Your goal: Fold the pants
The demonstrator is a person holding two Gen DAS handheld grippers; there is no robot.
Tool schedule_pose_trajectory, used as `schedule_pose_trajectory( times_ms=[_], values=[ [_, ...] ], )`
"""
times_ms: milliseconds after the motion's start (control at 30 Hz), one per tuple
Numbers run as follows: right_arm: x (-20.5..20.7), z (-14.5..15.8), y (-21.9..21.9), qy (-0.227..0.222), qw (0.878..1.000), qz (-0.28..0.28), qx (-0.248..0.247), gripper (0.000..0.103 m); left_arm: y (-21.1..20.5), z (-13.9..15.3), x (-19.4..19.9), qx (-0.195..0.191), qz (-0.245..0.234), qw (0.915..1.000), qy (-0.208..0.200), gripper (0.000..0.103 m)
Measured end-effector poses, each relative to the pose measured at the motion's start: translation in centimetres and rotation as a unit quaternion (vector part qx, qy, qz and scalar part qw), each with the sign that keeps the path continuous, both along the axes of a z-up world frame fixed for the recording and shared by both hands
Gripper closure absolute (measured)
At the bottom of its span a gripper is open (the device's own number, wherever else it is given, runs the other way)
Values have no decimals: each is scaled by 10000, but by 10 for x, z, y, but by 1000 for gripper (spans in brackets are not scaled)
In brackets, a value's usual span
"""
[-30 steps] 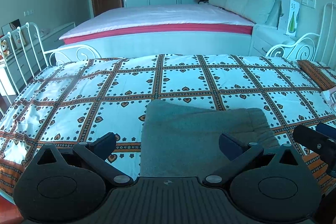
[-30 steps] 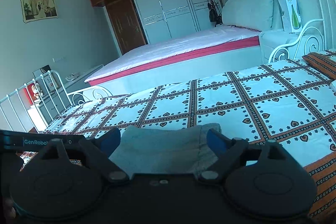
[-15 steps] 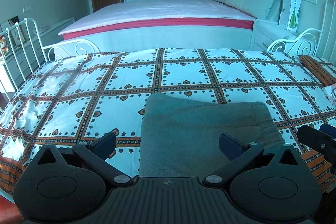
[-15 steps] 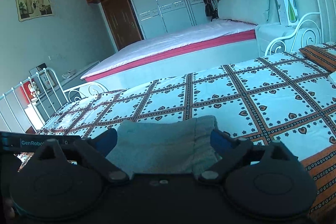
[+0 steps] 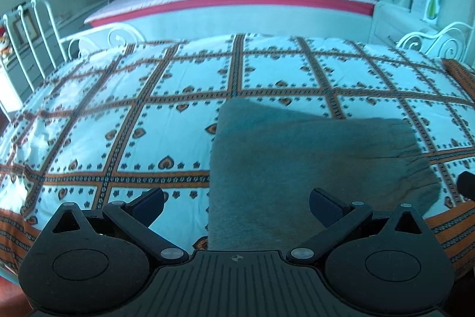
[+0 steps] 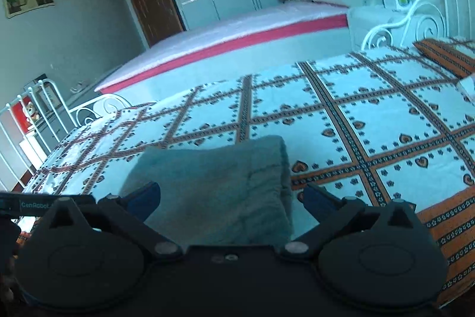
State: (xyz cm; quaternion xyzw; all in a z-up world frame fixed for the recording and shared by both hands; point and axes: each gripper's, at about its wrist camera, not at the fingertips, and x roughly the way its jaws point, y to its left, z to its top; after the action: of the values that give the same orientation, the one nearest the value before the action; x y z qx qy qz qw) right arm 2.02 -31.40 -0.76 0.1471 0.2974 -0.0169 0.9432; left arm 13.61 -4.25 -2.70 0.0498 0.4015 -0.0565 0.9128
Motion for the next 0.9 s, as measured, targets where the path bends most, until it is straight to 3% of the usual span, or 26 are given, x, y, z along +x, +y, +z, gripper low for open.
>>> schedule_pose_trajectory(
  times_ms=[267, 467, 733, 900],
  values=[
    [21, -12, -9, 269, 9996, 46, 106, 6, 7, -16, 19, -35, 79, 9997, 227, 0],
    [44, -36, -26, 677, 9965, 29, 481, 6, 8, -38, 38, 62, 50, 9987, 498, 0],
    [74, -71, -40, 1238, 9872, 116, 999, 6, 1, -71, 64, -109, -178, 9956, 915, 0],
    [75, -72, -39, 1179, 9894, 13, 845, 6, -1, -73, 69, -142, -81, 9963, 847, 0]
  ],
)
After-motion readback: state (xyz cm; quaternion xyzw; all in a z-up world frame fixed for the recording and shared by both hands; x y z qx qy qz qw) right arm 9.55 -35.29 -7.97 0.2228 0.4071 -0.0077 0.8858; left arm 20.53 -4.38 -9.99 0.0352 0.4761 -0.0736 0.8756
